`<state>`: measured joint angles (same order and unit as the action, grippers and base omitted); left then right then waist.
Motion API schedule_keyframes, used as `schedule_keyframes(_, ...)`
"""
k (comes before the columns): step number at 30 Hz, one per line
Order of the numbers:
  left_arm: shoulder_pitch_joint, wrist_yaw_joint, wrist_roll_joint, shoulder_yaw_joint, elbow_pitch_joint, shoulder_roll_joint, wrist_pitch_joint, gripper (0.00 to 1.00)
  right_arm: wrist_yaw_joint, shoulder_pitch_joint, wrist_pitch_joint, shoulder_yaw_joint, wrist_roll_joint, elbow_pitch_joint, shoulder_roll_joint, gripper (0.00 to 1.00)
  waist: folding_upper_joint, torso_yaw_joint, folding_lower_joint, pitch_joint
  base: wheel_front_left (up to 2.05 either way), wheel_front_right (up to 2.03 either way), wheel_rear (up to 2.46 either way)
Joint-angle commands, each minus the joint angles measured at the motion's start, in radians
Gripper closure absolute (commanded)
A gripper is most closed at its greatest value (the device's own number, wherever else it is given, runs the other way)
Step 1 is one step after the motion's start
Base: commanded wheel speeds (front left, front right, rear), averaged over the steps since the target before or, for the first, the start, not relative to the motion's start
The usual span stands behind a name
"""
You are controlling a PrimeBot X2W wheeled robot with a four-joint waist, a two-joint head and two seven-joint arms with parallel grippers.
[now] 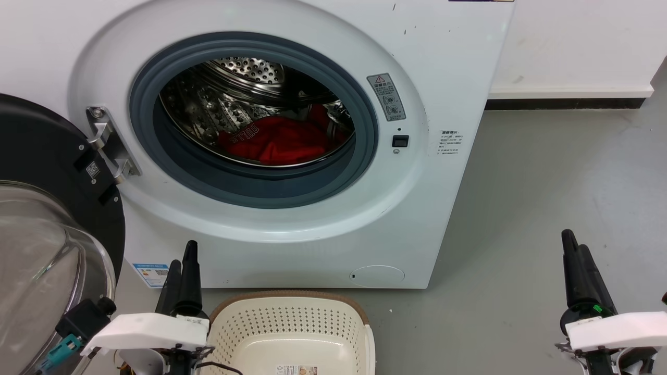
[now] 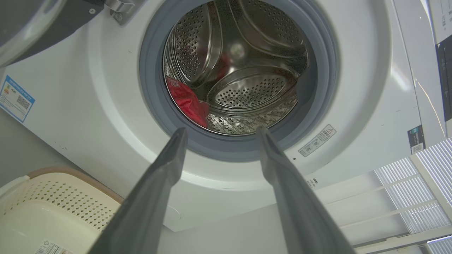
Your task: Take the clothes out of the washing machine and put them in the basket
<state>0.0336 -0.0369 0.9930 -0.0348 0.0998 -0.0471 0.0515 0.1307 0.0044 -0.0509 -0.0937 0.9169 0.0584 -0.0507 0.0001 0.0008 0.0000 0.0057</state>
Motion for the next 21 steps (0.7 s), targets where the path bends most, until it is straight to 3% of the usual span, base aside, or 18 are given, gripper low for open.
schedule_keyframes(1,0.005,0.004,-0.038,0.005,-0.022,-0.002,0.011,0.0,0.0,0.002,-0.01,0.003,-0.043,-0.028,-0.001,0.0,-0.0001,0.0,0.0,0.0,0.0,0.0,0.0)
schedule_keyframes(21,-0.023,0.041,-0.343,0.05,-0.066,-0.003,0.073,0.0,0.0,0.054,-0.073,0.041,-0.389,-0.102,0.0,0.0,-0.0001,0.003,0.0,0.001,0.0,0.0,0.0)
